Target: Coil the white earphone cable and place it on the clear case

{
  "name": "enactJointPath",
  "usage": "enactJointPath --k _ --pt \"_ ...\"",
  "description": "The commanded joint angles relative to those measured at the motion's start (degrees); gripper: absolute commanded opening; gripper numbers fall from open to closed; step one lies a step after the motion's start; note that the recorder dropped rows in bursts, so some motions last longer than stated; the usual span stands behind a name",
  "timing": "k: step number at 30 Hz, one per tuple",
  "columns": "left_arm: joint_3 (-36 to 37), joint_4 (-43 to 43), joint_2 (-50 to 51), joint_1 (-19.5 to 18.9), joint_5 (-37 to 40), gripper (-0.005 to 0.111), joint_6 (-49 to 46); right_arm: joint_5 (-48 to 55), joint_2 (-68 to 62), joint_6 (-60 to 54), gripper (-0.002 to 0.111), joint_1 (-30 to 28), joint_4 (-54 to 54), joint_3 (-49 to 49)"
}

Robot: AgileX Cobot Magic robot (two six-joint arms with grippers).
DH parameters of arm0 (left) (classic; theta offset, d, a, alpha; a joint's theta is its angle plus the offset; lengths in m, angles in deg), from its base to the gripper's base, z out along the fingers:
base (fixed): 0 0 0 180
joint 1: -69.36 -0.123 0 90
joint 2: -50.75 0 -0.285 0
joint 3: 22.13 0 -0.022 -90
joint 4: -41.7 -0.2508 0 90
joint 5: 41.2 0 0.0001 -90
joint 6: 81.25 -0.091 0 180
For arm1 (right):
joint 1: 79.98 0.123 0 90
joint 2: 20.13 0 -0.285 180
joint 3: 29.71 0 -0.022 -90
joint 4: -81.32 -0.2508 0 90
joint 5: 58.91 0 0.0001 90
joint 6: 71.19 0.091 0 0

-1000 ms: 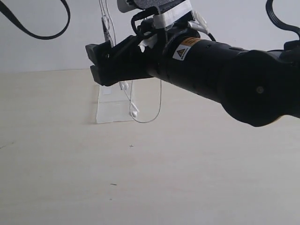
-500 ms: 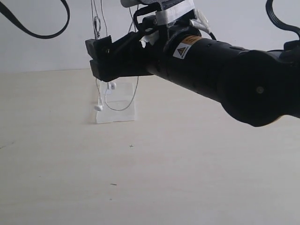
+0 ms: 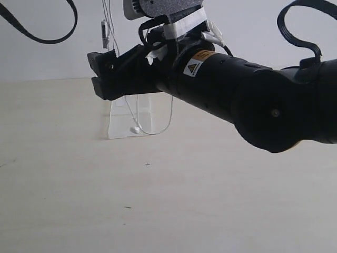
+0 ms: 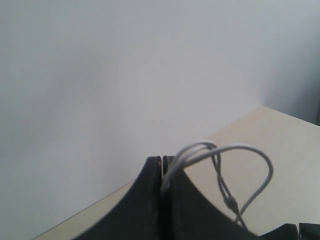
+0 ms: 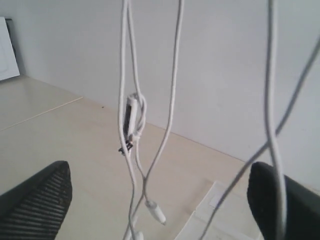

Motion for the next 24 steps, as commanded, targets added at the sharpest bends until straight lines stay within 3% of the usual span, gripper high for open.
enactJointPath --k 1,24 --pt "-0.3 0.2 0.0 0.3 0.4 0.000 0.2 -1.2 -0.1 2.0 0.090 0.2 0.4 0.0" --pt "-0.3 -0.1 0.0 0.3 3.5 0.000 0.1 2.0 -2.5 4.0 0.089 0.2 -1.0 -3.3"
